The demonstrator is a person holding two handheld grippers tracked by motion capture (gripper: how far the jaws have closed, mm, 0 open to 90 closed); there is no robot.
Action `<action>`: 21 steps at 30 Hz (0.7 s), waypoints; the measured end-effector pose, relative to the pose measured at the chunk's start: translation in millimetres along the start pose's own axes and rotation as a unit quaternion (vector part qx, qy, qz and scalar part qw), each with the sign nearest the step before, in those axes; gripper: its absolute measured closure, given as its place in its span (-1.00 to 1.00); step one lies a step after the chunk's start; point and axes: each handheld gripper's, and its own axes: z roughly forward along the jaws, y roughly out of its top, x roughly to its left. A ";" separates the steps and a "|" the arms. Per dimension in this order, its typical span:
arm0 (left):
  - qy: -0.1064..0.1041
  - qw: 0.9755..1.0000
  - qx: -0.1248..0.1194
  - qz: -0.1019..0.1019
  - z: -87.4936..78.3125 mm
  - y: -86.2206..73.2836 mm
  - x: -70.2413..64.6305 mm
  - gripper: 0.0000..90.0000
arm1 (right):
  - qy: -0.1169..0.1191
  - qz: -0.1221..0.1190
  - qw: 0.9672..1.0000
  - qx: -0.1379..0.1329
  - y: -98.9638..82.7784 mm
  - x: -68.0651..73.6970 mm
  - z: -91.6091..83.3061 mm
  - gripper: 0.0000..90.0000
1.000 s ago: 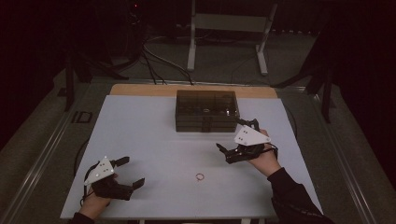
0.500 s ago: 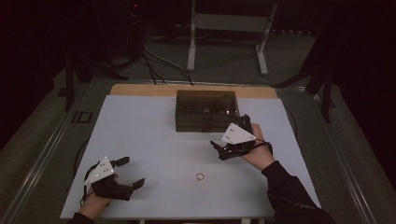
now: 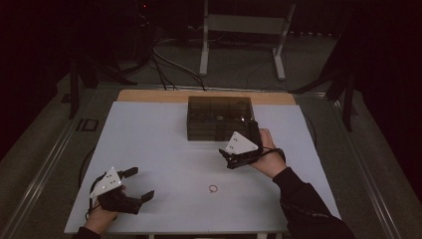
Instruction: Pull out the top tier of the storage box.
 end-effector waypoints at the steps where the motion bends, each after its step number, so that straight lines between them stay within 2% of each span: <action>1: 0.000 1.000 0.000 -0.001 -0.1 0.0 0.1 -1.00 | -0.002 -0.005 1.000 0.003 0.9 0.9 1.3 -1.00; 9: 0.000 1.000 -0.004 -0.004 -0.5 0.6 -0.2 -1.00 | -0.014 -0.056 0.998 0.038 4.7 13.4 12.0 -1.00; 11: 0.000 1.000 -0.002 -0.002 -0.5 0.2 -0.1 -1.00 | -0.019 -0.075 0.995 0.056 5.4 18.4 15.2 -1.00; 15: -0.001 1.000 -0.005 -0.004 -0.6 0.7 -0.2 -1.00 | -0.025 -0.117 0.989 0.086 3.9 28.4 23.0 -1.00; 18: 0.000 1.000 -0.001 -0.002 -0.5 0.2 -0.1 -1.00 | -0.026 -0.132 0.986 0.103 2.1 33.9 27.9 -1.00; 21: -0.001 1.000 -0.002 -0.002 -0.4 0.6 -0.1 -1.00 | -0.024 -0.138 0.984 0.113 0.7 36.5 31.4 -1.00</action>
